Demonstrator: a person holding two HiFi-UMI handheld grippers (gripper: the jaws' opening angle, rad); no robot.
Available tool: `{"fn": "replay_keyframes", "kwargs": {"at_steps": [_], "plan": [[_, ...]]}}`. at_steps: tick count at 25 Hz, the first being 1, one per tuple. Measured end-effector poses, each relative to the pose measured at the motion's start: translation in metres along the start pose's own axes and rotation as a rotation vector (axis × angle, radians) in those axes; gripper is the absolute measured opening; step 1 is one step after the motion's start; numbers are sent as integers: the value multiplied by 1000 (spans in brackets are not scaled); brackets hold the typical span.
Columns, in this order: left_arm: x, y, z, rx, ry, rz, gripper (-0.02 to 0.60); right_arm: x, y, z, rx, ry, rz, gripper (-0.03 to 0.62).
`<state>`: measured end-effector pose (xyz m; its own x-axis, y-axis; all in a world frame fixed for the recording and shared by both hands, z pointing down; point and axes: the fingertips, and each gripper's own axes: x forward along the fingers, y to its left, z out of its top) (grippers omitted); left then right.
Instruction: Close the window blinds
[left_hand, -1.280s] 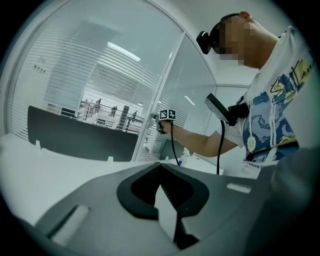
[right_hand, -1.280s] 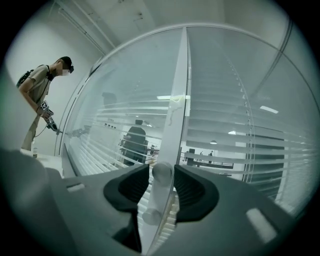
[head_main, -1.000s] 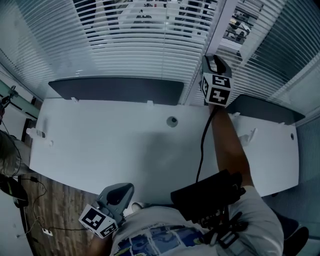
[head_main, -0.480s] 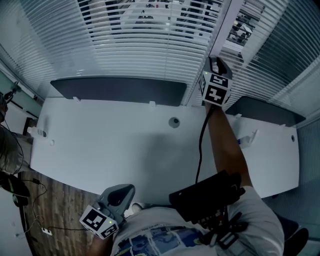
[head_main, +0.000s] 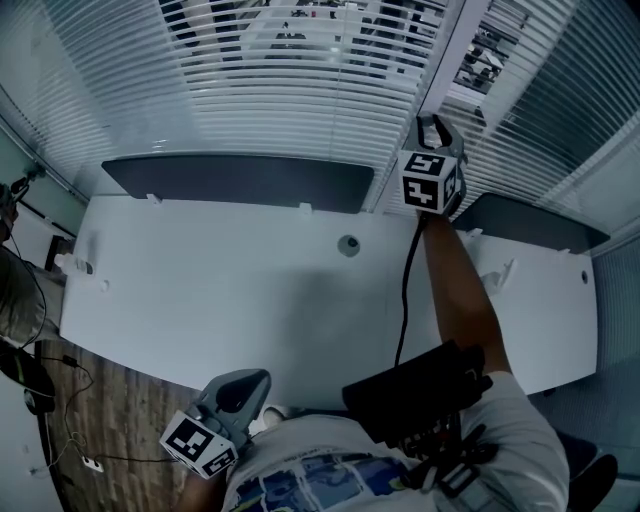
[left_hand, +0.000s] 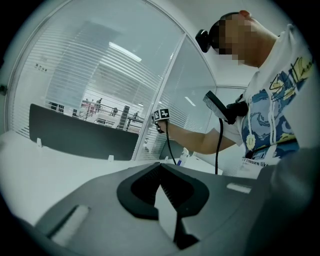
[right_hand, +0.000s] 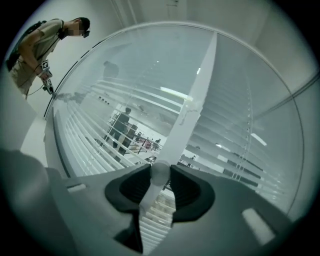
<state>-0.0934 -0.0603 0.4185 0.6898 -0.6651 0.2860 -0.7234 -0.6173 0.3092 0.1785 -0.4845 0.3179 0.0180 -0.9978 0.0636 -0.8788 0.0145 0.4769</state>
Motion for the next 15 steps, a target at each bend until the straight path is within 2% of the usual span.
{"fn": "replay_keyframes", "kwargs": {"at_steps": [10, 15], "plan": [[-3, -5, -1, -4, -6, -13, 2, 1, 6, -2, -397, 6, -2, 124], [-3, -6, -1, -4, -5, -19, 2, 4, 8, -4, -547, 7, -9, 124]]}}
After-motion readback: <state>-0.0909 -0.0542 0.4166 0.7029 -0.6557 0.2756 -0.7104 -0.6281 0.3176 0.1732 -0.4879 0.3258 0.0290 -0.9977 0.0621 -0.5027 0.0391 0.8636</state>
